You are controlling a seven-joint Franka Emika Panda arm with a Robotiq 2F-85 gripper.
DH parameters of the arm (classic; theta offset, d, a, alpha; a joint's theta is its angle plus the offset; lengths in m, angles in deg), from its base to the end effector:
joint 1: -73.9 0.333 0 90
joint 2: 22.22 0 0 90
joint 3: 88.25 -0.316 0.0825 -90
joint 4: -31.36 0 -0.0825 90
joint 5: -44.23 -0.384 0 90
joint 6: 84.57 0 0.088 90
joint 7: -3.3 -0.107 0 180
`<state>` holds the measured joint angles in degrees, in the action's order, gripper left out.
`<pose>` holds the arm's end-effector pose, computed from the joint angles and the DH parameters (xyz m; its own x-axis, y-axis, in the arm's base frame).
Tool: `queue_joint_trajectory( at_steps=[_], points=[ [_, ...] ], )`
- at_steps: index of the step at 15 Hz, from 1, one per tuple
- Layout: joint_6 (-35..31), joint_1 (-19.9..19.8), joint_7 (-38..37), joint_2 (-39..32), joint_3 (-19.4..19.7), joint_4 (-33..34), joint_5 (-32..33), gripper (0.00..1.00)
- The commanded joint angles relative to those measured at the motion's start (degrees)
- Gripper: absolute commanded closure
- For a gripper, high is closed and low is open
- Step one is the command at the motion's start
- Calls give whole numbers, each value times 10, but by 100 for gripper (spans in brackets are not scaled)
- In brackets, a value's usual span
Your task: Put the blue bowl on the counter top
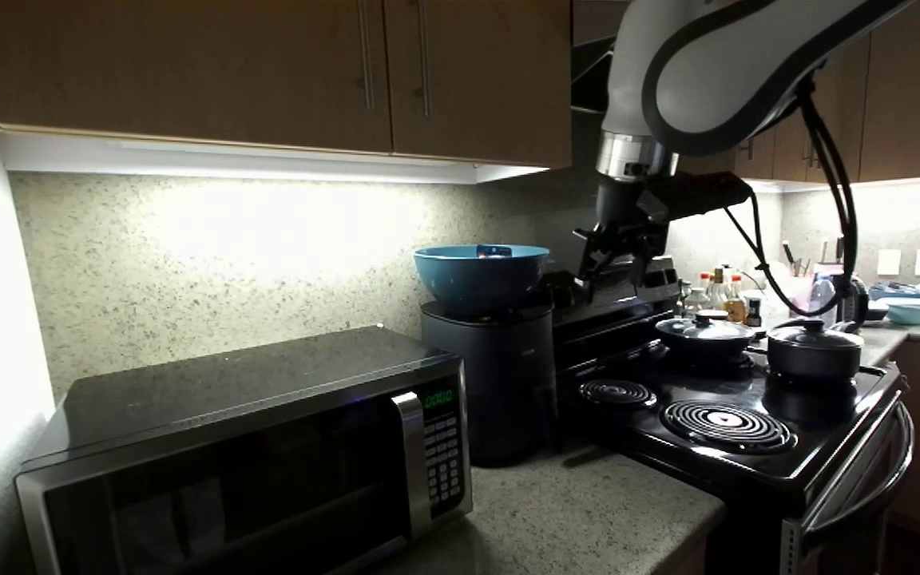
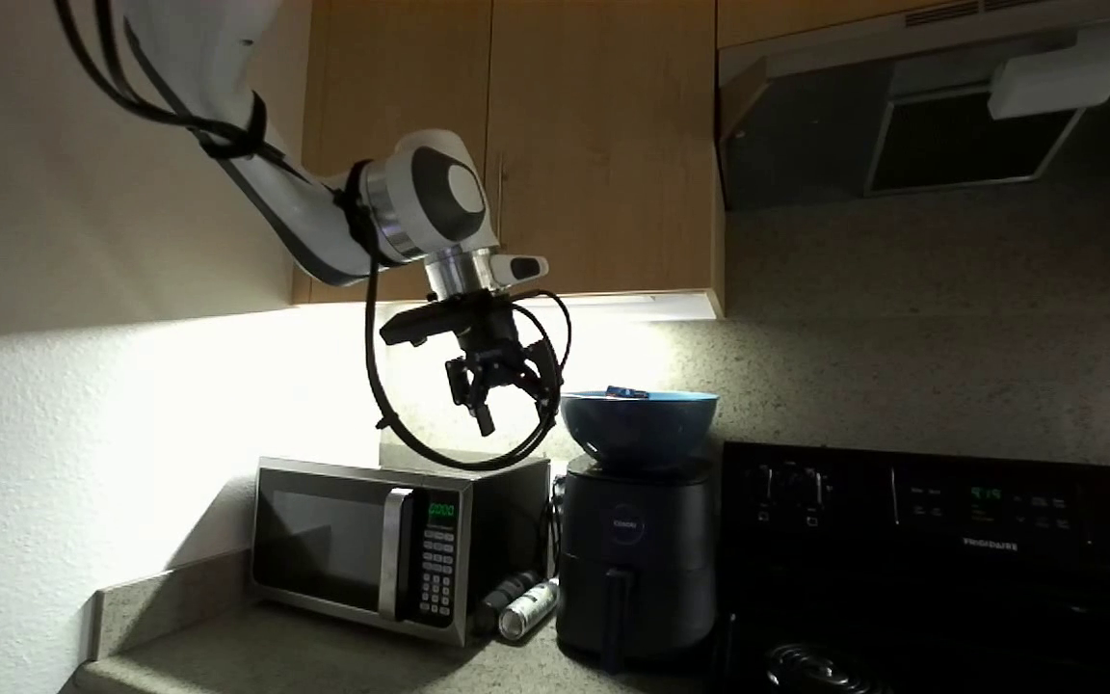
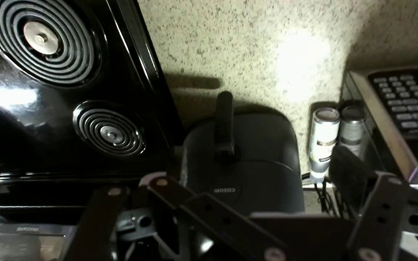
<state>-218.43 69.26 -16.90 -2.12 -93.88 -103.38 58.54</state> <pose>0.4711 0.0070 0.5007 0.9157 -0.1510 0.3724 -0.2151 -0.9669 0.1369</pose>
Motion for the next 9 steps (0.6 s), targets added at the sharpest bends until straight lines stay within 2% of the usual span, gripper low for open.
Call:
queue_joint_trajectory(
  at_steps=[1,7,8,9],
  points=[
    [0,-5,-26,-17,-4,19,13,0],
    [-10,-9,-67,-53,-7,53,26,0],
    [-30,-9,-76,4,2,-26,15,0],
    [-38,-7,-90,-8,7,-16,-13,0]
  ],
)
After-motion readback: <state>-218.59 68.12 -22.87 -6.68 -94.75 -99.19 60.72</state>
